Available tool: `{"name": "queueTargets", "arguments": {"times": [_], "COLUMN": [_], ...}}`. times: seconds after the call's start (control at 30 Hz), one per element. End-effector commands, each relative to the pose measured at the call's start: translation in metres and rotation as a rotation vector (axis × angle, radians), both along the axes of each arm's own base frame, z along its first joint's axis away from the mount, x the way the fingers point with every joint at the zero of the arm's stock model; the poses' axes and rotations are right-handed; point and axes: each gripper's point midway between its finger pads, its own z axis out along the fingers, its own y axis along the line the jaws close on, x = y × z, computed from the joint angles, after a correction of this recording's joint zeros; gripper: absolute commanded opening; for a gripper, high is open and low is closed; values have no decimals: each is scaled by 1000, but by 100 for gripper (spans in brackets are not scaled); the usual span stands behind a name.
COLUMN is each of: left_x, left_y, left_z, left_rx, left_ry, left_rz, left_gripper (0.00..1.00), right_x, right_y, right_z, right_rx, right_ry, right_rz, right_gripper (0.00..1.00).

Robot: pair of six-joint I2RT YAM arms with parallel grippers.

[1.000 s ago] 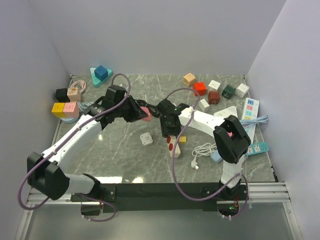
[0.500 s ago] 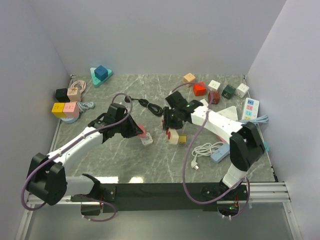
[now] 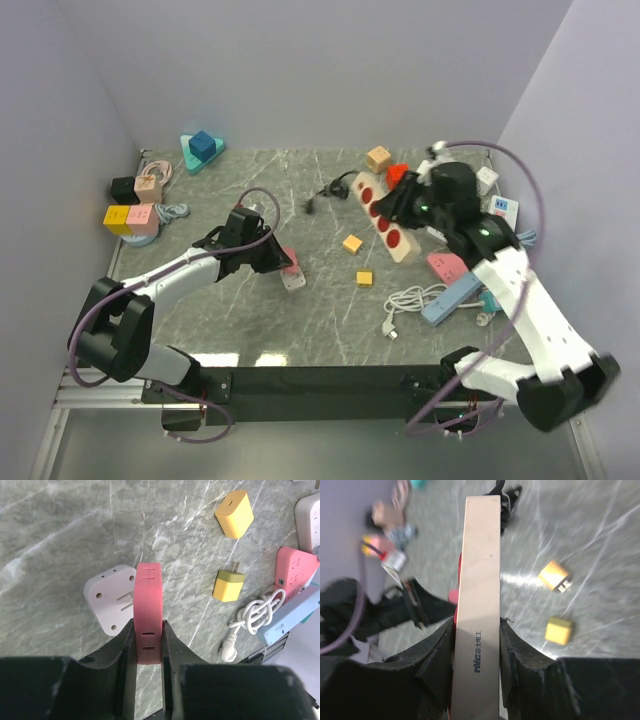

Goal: Pull the plug off the socket

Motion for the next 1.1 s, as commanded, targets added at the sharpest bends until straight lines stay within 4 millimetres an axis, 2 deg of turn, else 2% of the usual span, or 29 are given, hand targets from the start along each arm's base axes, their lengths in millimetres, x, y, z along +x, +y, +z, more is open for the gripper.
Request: {"name": "queueTargets", "arguments": {"times": [0.0, 0.03, 0.07, 0.1, 0.17, 0.2, 0.3, 0.33, 0.43, 0.53, 0.67, 0.7, 0.77, 0.8, 0.87, 0.9, 0.93, 1.0, 1.07], "left_x": [11, 10, 11, 11, 11, 11, 11, 11, 8, 7, 7, 8, 9, 8, 11, 12, 12, 12, 10], "left_y": [-9, -10, -11, -12, -15, -16, -22, -25, -31, -39, -42, -39, -35, -33, -27, -25, -20, -13, 0], "left_z": [12, 8, 9, 8, 7, 6, 6, 4, -1, -5, -9, -10, -7, -5, 13, 19, 32, 44, 51], "left_rx": [-33, -32, -37, -42, -48, -51, -69, -74, -86, -94, -75, -55, -45, -38, -34, -33, -27, -17, 18], "left_ry": [-77, -68, -69, -71, -67, -67, -67, -62, -47, -37, -26, -24, -27, -26, -73, -90, -119, -143, -145], "left_rz": [-42, -47, -54, -57, -71, -77, -112, -123, -161, -190, -197, -177, -153, -145, -109, -98, -72, -39, 9], "left_gripper": [23, 25, 29, 31, 35, 38, 42, 43, 45, 48, 53, 55, 65, 68, 76, 80, 83, 95, 99], "right_x": [-7, -10, -20, -20, -33, -44, -68, -74, -92, -100, -103, -104, -102, -99, -88, -87, -84, -71, -58], "right_y": [-44, -54, -68, -95, -124, -149, -180, -199, -228, -243, -251, -252, -253, -253, -254, -255, -256, -259, -260], "right_z": [88, 86, 75, 76, 70, 56, 39, 38, 22, 4, -19, -37, -54, -70, -83, -99, -106, -123, -138], "right_rx": [25, -4, -47, -96, -114, -175, -178, -213, -298, -343, -345, -372, -366, -350, -341, -336, -340, -337, -324], "right_ry": [-246, -236, -182, -178, -134, -91, -46, -51, -13, 26, 62, 93, 126, 163, 179, 221, 237, 272, 316], "right_rz": [-164, -205, -253, -391, -545, -655, -829, -918, -1052, -1118, -1167, -1159, -1154, -1150, -1146, -1144, -1134, -1127, -1109], "right_gripper": [0, 0, 0, 0, 0, 0, 0, 0, 0, 0, 0, 0, 0, 0, 0, 0, 0, 0, 1]}}
